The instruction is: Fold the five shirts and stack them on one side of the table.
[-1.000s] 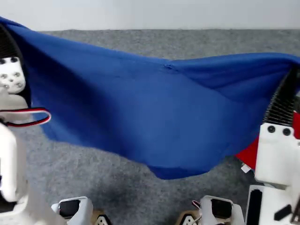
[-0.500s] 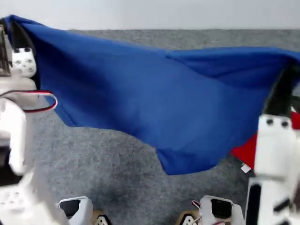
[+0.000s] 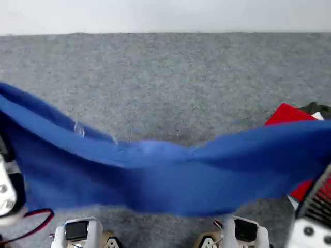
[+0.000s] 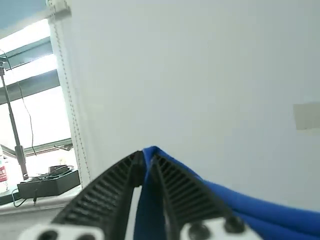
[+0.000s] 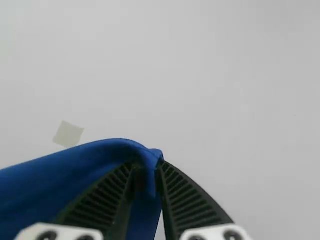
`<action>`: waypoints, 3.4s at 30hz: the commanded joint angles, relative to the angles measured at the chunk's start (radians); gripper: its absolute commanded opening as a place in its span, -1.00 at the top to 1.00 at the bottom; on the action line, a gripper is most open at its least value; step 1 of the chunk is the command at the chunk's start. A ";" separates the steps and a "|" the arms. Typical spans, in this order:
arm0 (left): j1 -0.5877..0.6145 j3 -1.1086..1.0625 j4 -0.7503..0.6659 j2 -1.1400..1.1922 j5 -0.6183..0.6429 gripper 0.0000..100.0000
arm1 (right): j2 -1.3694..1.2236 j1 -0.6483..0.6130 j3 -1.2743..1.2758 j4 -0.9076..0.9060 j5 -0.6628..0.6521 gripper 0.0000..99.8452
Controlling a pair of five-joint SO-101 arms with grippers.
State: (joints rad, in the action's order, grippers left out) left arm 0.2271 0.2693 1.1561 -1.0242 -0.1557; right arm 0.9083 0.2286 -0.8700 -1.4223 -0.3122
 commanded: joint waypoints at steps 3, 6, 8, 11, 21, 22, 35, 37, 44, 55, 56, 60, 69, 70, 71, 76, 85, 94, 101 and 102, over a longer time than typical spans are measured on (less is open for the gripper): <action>-0.002 -0.039 0.020 -0.002 -0.008 0.97 | -0.010 0.035 0.002 -0.024 0.015 0.98; -0.002 -0.119 0.008 0.000 -0.009 0.97 | -0.030 0.033 0.074 -0.031 0.015 0.98; -0.002 -0.188 -0.018 0.000 -0.009 0.97 | -0.058 0.033 0.132 -0.030 0.015 0.98; -0.002 -0.312 -0.071 -0.002 -0.009 0.97 | -0.117 0.022 0.227 -0.024 0.017 0.98; 0.092 -0.872 -0.505 0.002 -0.008 0.97 | -0.407 -0.275 0.516 0.068 0.014 0.98; 0.091 -0.932 -0.569 0.003 -0.006 0.97 | -0.443 -0.283 0.537 0.099 0.015 0.98; 0.114 -1.116 -1.247 0.559 -0.011 0.97 | -0.866 -0.286 0.585 0.507 0.104 0.98; 0.121 -1.026 -1.243 0.669 -0.008 0.97 | -0.923 -0.286 0.583 0.558 0.107 0.98; 0.127 -0.684 -1.126 0.950 -0.002 0.97 | -1.069 -0.286 0.465 0.615 0.107 0.98; 0.132 -0.455 -0.433 1.017 -0.008 0.97 | -1.162 -0.348 0.146 0.030 0.092 0.98; 0.133 -0.447 -0.388 1.017 -0.009 0.97 | -1.162 -0.361 0.133 -0.013 0.081 0.98; 0.133 -0.421 -0.213 1.017 -0.011 0.97 | -1.162 -0.410 0.127 -0.203 0.046 0.98; 0.143 -0.367 0.052 1.011 -0.184 0.97 | -1.056 -0.418 0.207 -0.375 0.017 0.98; 0.152 -0.366 0.077 1.000 -0.201 0.97 | -1.024 -0.427 0.250 -0.375 0.017 0.98; 0.161 -0.366 0.091 0.985 -0.213 0.97 | -0.987 -0.441 0.301 -0.375 0.017 0.98; 0.216 -0.371 0.163 0.907 -0.256 0.97 | -0.789 -0.503 0.612 -0.372 0.014 0.98; 0.216 -0.374 0.293 0.895 -0.276 0.97 | -0.556 -0.518 0.979 -0.371 -0.080 0.98; 0.226 -0.507 0.331 0.885 -0.381 0.97 | -0.455 -0.519 1.168 -0.372 -0.170 0.98; 0.239 -0.522 0.356 0.885 -0.404 0.97 | -0.394 -0.518 1.264 -0.372 -0.250 0.98; 0.239 -0.522 0.362 0.885 -0.404 0.97 | -0.384 -0.519 1.278 -0.372 -0.262 0.98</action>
State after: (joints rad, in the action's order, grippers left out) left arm 0.4572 -0.2585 1.4983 -0.0882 -0.5485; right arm 0.4787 -0.2839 0.3913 -1.7538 -0.5332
